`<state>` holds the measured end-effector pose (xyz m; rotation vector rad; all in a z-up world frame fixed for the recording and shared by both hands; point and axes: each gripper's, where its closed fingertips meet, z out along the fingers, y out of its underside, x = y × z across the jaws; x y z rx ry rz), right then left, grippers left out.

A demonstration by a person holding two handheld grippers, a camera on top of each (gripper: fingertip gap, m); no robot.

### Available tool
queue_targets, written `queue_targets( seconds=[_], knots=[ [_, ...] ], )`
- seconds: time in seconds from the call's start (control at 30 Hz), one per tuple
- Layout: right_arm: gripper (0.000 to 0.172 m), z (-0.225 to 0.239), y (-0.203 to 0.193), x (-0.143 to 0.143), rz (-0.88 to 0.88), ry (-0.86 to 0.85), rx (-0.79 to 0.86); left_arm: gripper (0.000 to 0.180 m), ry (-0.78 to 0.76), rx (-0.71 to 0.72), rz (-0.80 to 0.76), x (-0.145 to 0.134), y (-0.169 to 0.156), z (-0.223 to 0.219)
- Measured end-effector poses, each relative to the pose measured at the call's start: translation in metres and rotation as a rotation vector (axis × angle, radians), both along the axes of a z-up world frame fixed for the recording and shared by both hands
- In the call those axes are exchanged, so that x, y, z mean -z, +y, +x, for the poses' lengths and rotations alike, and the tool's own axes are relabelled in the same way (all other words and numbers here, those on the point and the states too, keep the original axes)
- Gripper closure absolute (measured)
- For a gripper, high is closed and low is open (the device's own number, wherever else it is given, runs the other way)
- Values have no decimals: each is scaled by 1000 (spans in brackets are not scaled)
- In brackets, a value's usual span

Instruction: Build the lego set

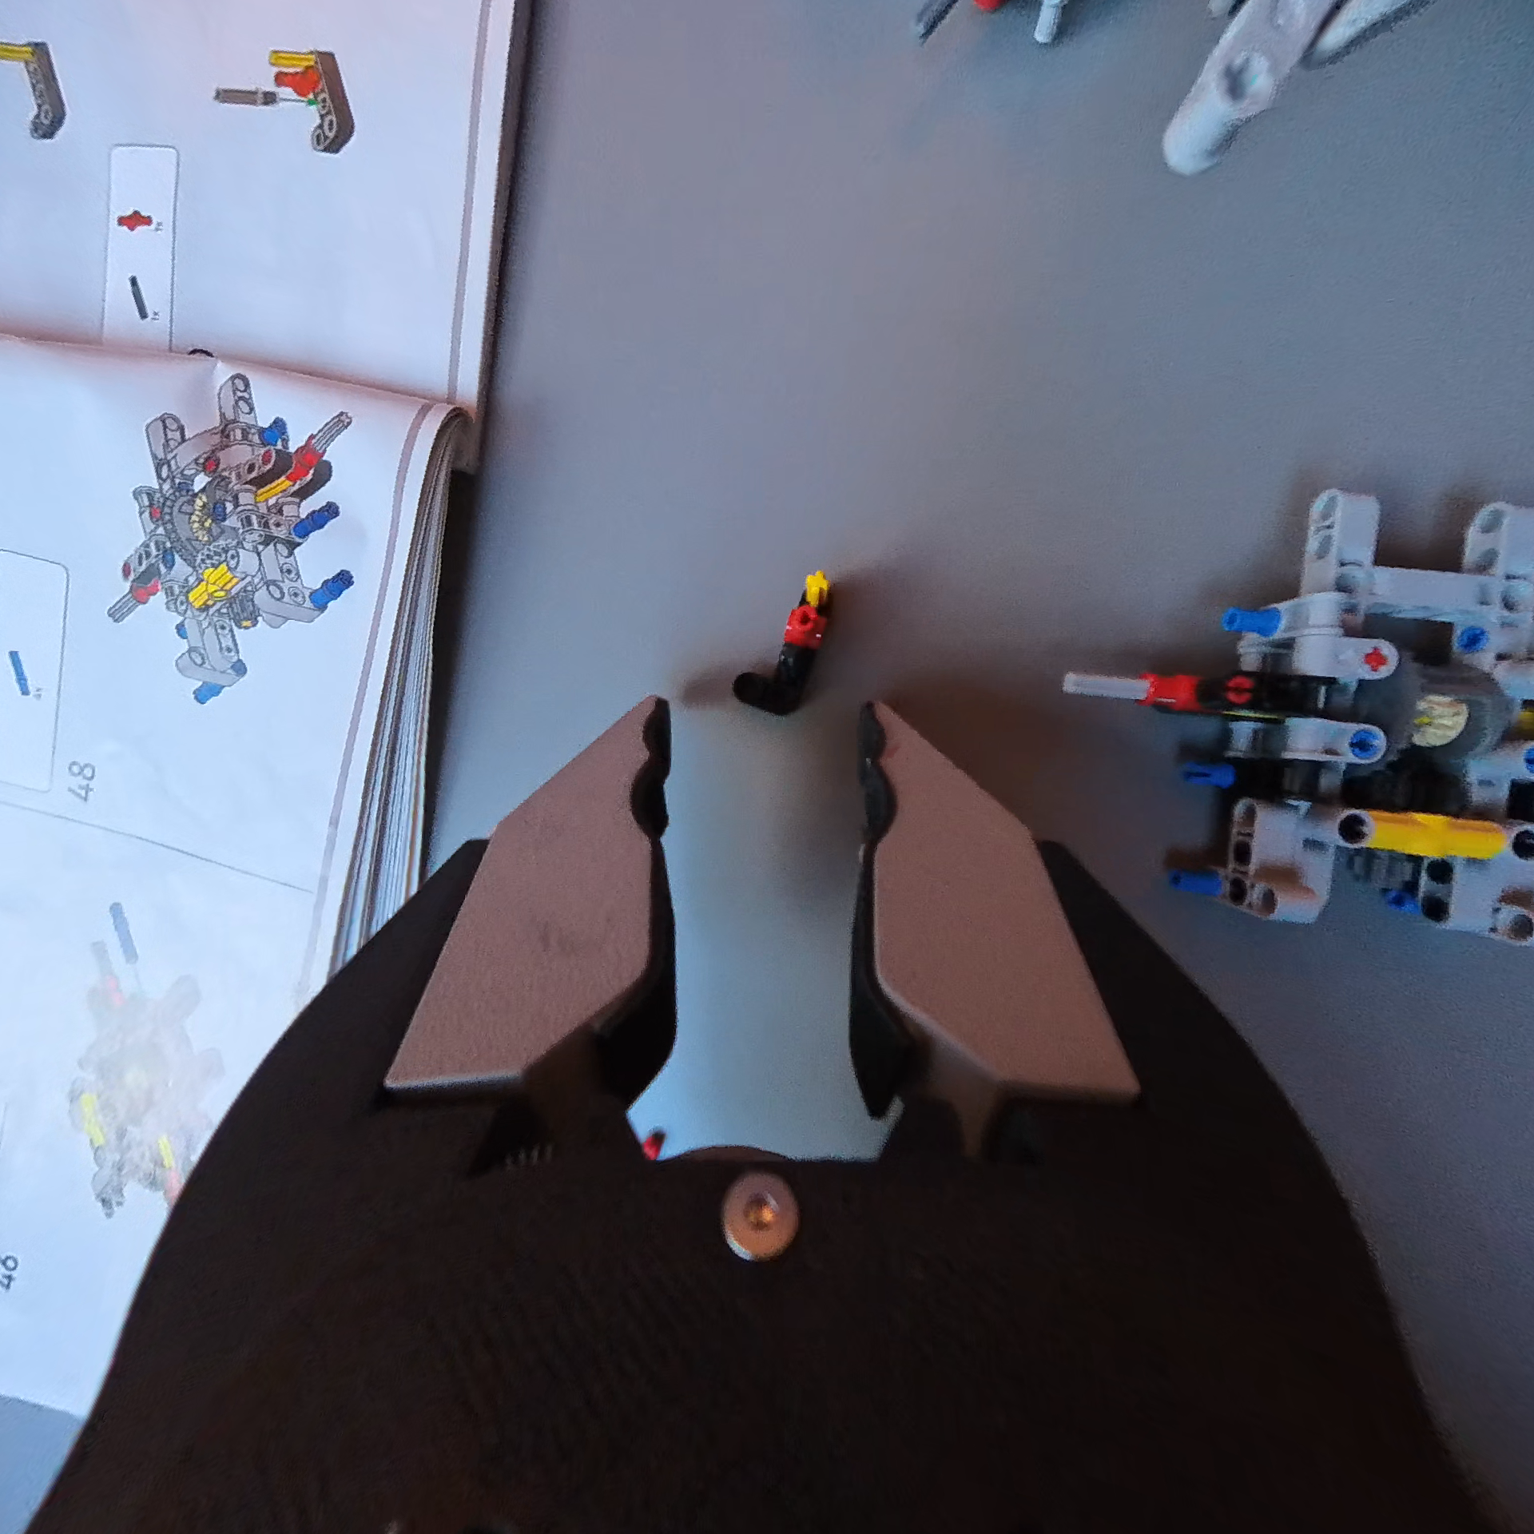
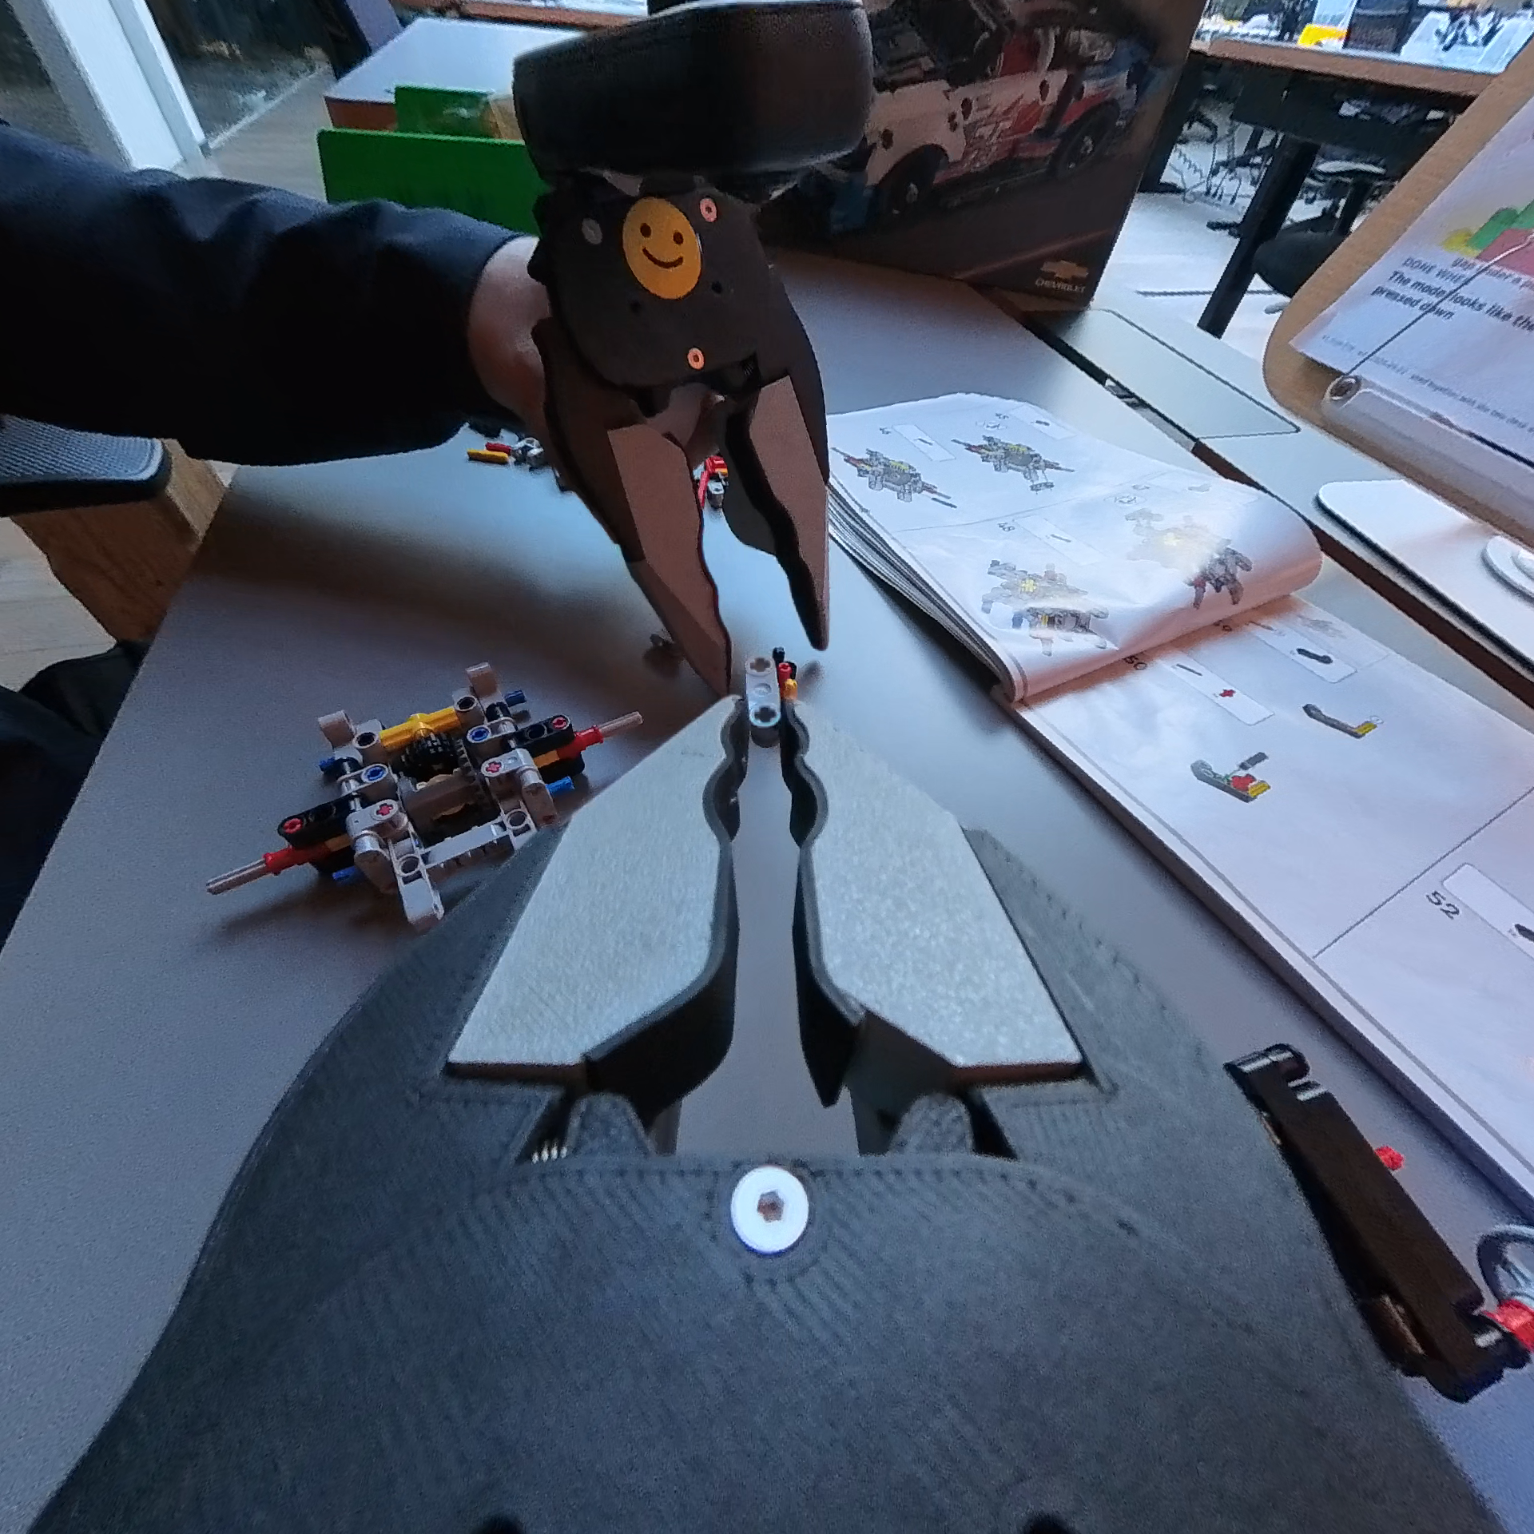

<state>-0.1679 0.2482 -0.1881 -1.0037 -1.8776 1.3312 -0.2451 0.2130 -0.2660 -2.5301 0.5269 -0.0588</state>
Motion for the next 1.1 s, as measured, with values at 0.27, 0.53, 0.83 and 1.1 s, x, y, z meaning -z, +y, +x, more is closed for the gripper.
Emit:
queue_targets(
  seconds=[0.27, 0.53, 0.83, 1.1],
  knots=[
    [168, -2, 0, 8, 16, -24, 5, 167, -62, 67, 40, 1, 7, 11],
    [167, -4, 5, 12, 11, -40, 15, 167, -73, 105, 47, 1, 19, 25],
    [167, -5, 8, 18, 19, -72, 25, 156, -58, 95, 57, 1, 21, 23],
    [168, -6, 9, 35, 69, -136, 27, 156, -97, 92, 116, -5, 17, 25]
  ],
)
